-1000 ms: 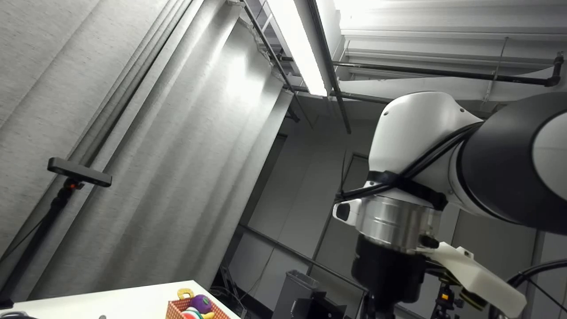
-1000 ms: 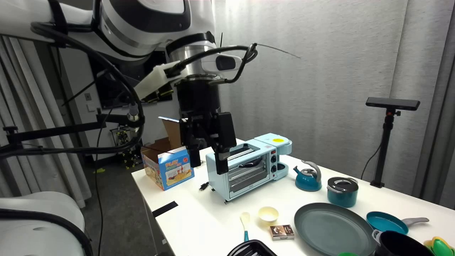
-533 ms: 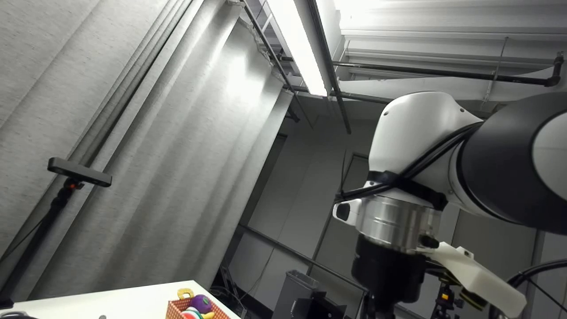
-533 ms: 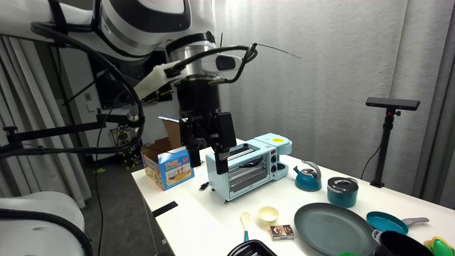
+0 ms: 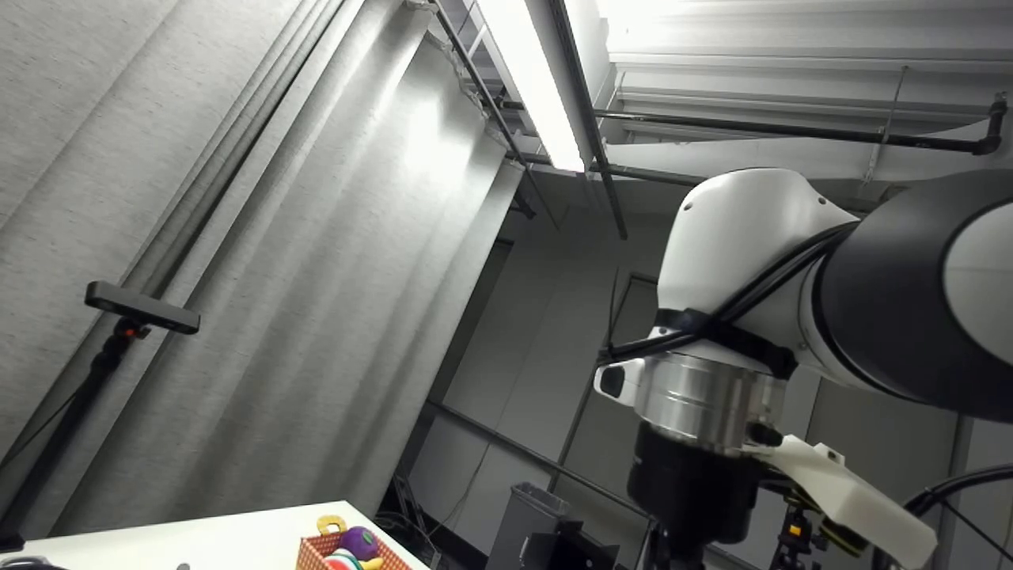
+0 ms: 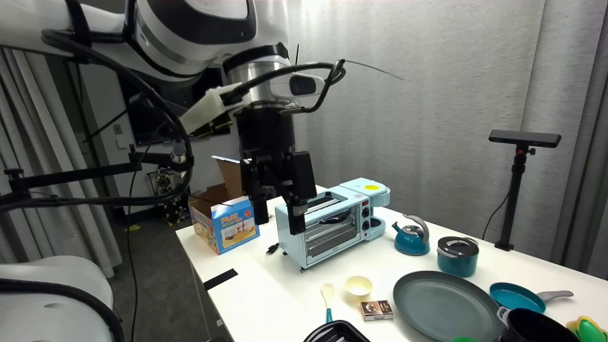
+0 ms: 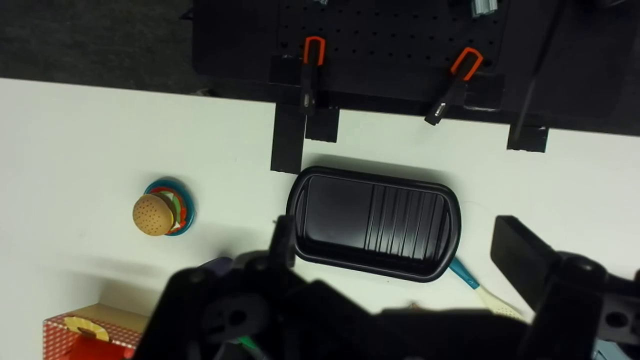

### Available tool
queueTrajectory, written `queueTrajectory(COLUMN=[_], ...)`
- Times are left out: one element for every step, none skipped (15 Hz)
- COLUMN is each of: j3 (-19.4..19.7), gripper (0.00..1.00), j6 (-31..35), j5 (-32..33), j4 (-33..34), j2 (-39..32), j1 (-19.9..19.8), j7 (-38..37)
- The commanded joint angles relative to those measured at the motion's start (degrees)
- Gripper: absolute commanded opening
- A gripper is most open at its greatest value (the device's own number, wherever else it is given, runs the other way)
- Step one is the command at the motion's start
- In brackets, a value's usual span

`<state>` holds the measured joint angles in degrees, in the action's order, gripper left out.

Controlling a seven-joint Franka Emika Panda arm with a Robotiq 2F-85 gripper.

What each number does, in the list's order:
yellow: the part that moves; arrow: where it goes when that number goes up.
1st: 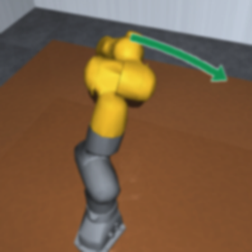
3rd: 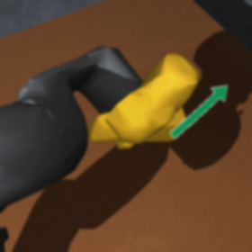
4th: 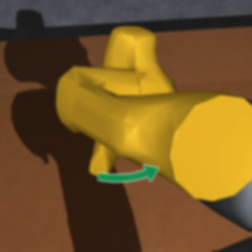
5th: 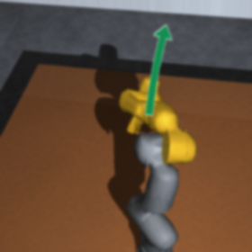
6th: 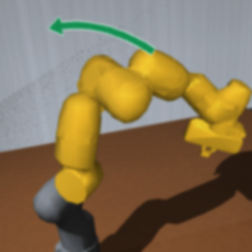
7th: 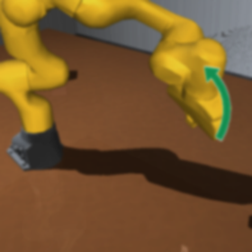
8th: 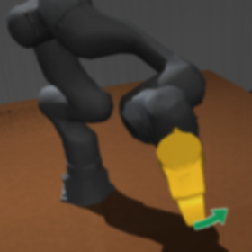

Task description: Put the box inside the small bowl

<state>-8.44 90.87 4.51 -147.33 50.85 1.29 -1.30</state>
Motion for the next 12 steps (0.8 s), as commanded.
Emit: queueTrajectory(j3=[1.97,2.25,2.53,3.06,2.50,2.72,2.78,2.99,2.97,3.08,3.10,3.09], gripper=[1.00,1.00,1.00,1.00,1.00,1.00,1.00,1.00,1.00,1.00,1.00,1.00], j6=[1.83,2.25,3.20,4.67,4.83,6.45,8.03,9.90,11.53,13.32,15.04,16.78], j5=[0.35,0.17,0.29,0.21,-0.33,-0.67,-1.03,-1.71,-2.11,-2.66,-3.19,-3.74], j4=[-0.91,-1.05,-1.55,-2.25,-1.76,-2.30,-2.67,-3.16,-3.63,-4.17,-4.60,-4.92], j2=[-0.80,-1.18,-1.53,-1.84,-2.08,-2.54,-2.94,-3.61,-4.23,-4.93,-5.70,-6.55], j1=[1.21,1.24,1.09,1.03,1.30,1.32,1.27,1.32,1.22,1.24,1.18,1.14], j7=[-0.19,-0.15,-0.14,0.14,-0.56,-0.68,-0.98,-1.12,-1.33,-1.31,-1.43,-1.58])
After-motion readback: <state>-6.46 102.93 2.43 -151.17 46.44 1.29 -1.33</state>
